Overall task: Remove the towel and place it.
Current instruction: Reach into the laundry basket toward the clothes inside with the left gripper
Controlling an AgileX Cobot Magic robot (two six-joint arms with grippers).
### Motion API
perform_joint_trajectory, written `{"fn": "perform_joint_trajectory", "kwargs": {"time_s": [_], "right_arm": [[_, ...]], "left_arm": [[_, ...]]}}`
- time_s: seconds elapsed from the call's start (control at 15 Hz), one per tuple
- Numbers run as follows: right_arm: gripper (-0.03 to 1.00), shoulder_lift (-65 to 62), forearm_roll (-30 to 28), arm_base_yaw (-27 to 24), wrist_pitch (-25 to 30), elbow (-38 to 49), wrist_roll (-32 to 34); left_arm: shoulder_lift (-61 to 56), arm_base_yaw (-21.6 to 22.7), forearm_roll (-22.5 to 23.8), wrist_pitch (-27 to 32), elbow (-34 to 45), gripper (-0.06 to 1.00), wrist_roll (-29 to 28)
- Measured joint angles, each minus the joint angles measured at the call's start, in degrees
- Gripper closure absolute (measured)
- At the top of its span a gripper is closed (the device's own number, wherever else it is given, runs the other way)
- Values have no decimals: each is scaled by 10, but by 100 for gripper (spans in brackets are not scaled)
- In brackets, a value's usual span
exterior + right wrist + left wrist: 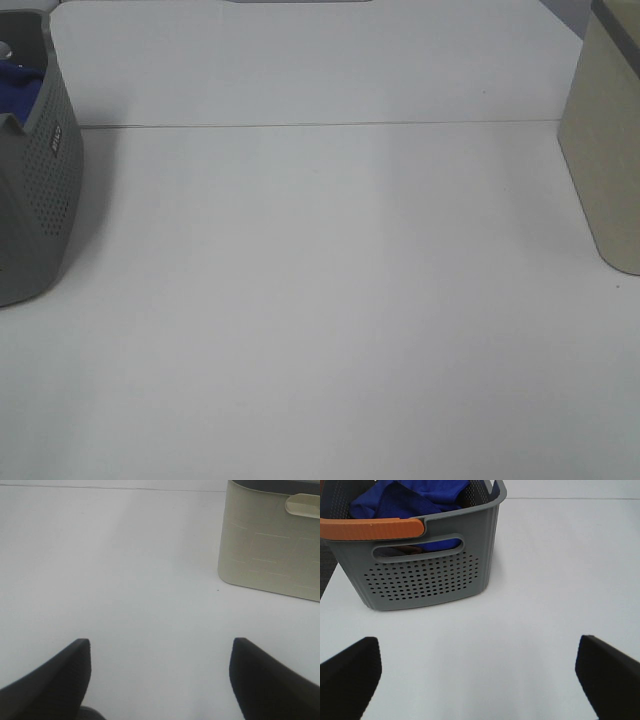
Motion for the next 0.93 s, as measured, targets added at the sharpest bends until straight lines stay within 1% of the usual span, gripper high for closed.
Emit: {"fn": "perform_joint_trajectory", "kwargs": {"time_s": [0.93], "right_arm": [[22, 0, 0, 0, 0, 0, 0]], "left_arm": [[0, 0, -1, 0, 0, -4, 0]]}}
